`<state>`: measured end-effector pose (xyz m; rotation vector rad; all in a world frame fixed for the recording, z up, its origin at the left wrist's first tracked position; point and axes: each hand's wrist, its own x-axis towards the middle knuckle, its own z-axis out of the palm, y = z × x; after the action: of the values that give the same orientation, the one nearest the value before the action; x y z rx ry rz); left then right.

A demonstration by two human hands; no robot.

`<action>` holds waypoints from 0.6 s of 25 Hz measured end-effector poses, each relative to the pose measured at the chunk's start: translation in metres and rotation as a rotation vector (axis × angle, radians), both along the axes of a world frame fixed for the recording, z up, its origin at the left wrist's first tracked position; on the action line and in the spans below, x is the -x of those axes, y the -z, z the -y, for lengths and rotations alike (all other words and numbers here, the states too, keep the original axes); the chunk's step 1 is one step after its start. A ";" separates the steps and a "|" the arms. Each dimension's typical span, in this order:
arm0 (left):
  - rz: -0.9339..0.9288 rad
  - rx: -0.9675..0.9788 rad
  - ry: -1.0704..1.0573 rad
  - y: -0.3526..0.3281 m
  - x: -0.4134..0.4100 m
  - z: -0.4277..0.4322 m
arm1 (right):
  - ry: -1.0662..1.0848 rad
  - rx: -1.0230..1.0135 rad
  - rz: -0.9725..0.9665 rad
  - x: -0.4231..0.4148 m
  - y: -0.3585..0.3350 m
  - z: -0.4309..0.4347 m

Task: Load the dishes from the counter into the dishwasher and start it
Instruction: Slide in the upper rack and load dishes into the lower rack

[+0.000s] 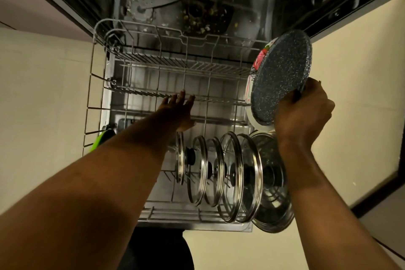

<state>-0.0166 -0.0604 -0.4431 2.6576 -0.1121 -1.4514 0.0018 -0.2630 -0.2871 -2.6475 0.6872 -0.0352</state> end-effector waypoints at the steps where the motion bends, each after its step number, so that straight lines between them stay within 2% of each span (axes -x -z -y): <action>1: 0.009 -0.006 0.014 0.001 0.000 -0.001 | -0.008 0.004 0.009 -0.001 0.000 -0.001; 7: 0.056 -0.012 0.094 0.006 -0.005 0.000 | -0.042 0.043 -0.022 -0.007 0.004 -0.002; 15: 0.026 -0.013 0.049 0.006 -0.007 0.011 | -0.006 0.107 -0.041 0.000 0.011 0.007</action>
<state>-0.0093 -0.0711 -0.4487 2.7037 -0.1718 -1.4366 0.0020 -0.2696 -0.2980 -2.7600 0.7090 -0.0164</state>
